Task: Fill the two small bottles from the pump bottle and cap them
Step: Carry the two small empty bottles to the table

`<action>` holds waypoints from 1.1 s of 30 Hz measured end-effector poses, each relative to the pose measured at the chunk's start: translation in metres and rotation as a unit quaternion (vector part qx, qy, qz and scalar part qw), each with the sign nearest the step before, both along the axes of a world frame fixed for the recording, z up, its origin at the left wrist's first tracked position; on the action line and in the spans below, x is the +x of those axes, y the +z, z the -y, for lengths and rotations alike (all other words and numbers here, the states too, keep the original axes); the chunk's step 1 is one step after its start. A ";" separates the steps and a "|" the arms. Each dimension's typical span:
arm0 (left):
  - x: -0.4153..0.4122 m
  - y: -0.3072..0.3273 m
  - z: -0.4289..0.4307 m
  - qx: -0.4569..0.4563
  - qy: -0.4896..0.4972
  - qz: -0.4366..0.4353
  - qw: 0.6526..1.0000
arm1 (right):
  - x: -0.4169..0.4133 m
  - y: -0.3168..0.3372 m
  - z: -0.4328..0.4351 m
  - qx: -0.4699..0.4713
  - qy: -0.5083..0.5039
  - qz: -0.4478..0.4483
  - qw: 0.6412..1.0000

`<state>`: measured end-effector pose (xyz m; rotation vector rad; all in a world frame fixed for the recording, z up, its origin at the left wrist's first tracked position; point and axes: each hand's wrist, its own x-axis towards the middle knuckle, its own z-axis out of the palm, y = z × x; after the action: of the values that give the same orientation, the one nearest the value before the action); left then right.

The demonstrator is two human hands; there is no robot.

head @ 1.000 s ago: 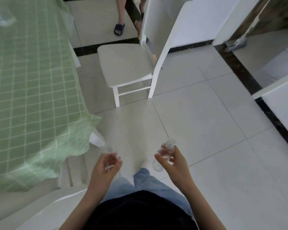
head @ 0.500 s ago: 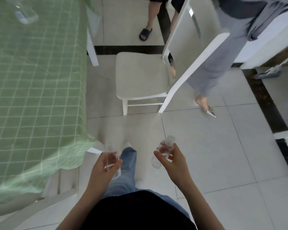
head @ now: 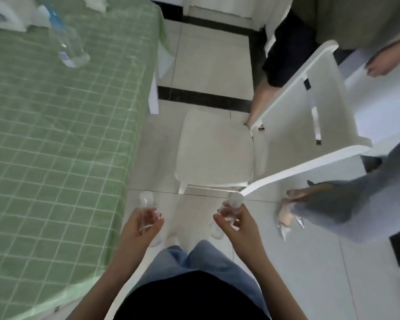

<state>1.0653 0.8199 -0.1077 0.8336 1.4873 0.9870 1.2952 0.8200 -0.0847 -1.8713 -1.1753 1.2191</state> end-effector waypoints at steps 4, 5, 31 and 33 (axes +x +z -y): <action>-0.001 0.002 -0.019 -0.009 0.064 0.016 0.998 | -0.003 0.001 -0.054 -0.007 0.060 -0.012 0.998; 0.001 0.002 -0.023 -0.011 0.082 0.017 0.996 | -0.003 0.000 -0.068 -0.007 0.077 -0.014 0.997; -0.036 0.008 -0.138 -0.012 0.376 0.012 0.927 | -0.114 -0.009 -0.295 -0.029 0.355 -0.011 0.934; -0.053 0.009 -0.146 -0.008 0.379 0.003 0.925 | -0.135 -0.008 -0.305 -0.023 0.356 -0.015 0.934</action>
<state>1.0118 0.9658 -0.0987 0.2131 1.8516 1.5269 1.1603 1.1250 -0.0926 -1.4753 -1.9116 1.6426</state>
